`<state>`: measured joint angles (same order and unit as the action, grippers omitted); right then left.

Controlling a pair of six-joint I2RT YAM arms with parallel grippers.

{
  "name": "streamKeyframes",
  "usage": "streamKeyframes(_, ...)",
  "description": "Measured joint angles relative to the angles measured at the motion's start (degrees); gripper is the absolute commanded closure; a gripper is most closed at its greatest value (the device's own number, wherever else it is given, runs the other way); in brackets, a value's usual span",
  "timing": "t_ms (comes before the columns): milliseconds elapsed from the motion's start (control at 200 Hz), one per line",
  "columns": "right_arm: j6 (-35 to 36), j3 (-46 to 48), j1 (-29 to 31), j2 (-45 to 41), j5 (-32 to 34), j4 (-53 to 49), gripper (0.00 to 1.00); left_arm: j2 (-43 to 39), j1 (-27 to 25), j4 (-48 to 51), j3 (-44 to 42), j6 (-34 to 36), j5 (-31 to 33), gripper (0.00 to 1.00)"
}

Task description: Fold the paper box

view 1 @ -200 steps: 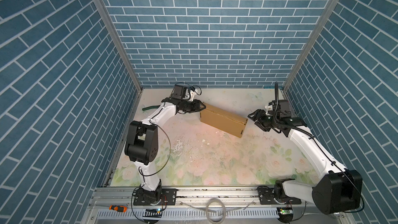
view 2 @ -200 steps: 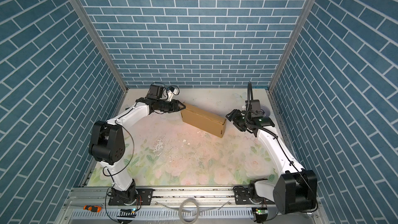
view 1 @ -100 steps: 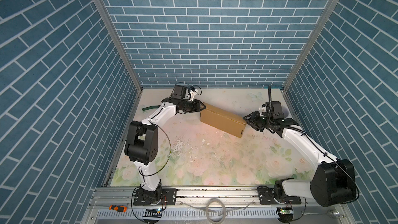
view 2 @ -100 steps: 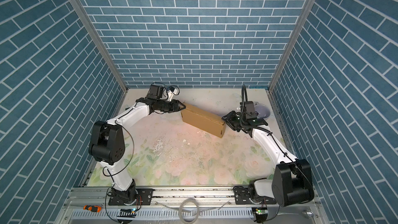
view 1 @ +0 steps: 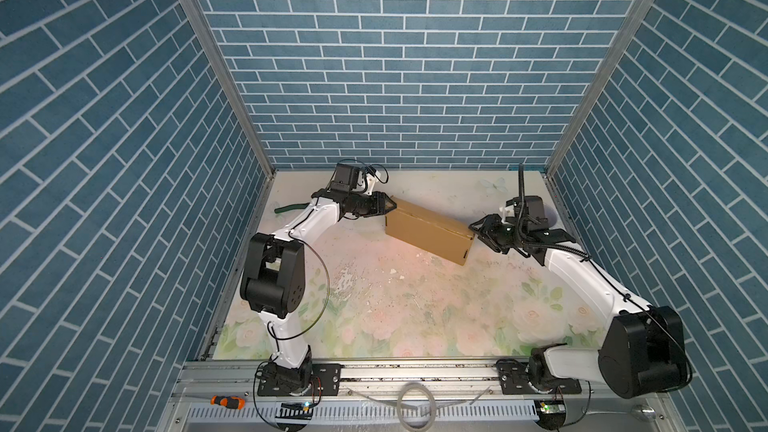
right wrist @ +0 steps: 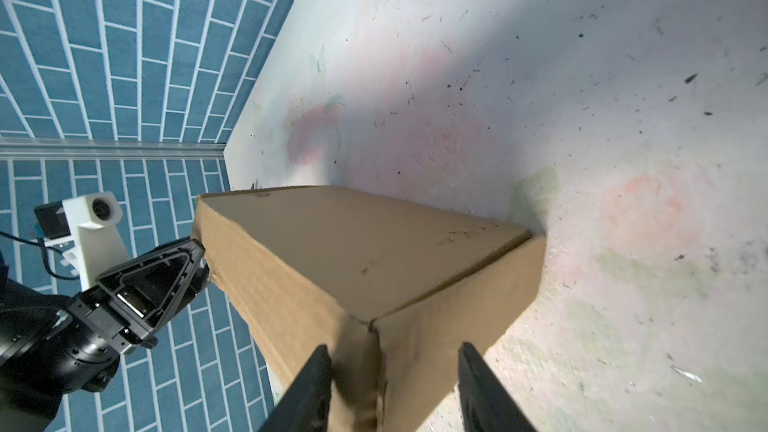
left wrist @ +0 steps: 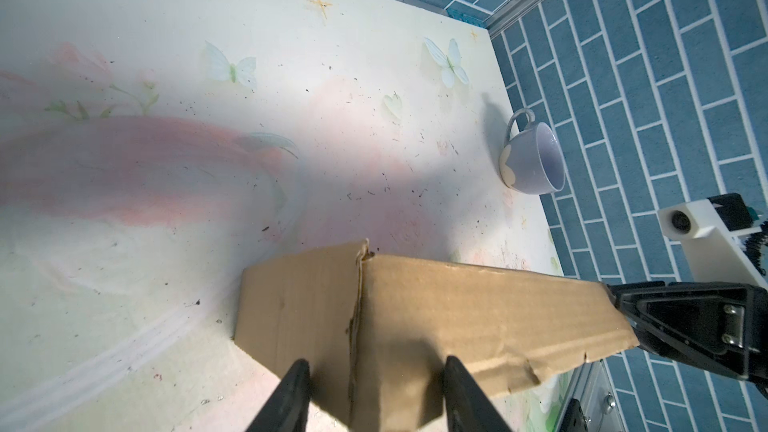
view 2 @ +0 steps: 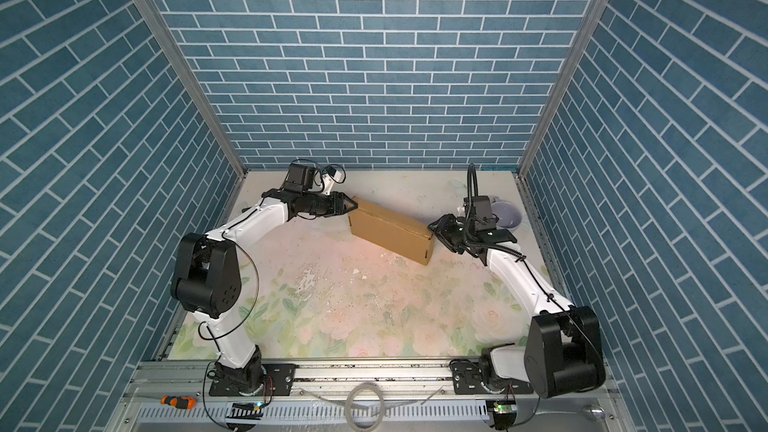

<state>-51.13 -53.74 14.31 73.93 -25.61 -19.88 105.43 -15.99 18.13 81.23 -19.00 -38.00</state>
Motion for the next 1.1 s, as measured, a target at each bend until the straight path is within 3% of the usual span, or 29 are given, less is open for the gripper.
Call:
streamKeyframes(325,1.5,0.0,0.5,-2.5,-2.6,-2.0,0.54,0.0,0.0,0.0,0.0,0.1,0.0,0.49)
streamKeyframes(575,2.2,0.0,1.3,0.0,-3.0,-0.8,0.78,0.0,0.0,0.0,0.0,0.2,0.2,0.51)
streamKeyframes(725,2.8,0.0,0.9,0.2,-2.7,0.6,0.83,0.0,0.0,-0.3,0.0,0.2,0.7,0.52)
streamKeyframes(800,3.1,0.0,0.8,0.4,-2.7,1.1,0.82,0.0,0.1,-0.3,0.0,0.2,0.7,0.52)
streamKeyframes(945,4.6,-0.1,0.8,0.5,-2.8,0.5,0.65,0.0,0.1,-0.4,0.0,0.2,0.8,0.52)
streamKeyframes(1100,5.0,-0.9,0.8,0.3,-4.0,-1.7,0.62,0.0,0.1,-0.4,0.0,0.2,0.8,0.52)
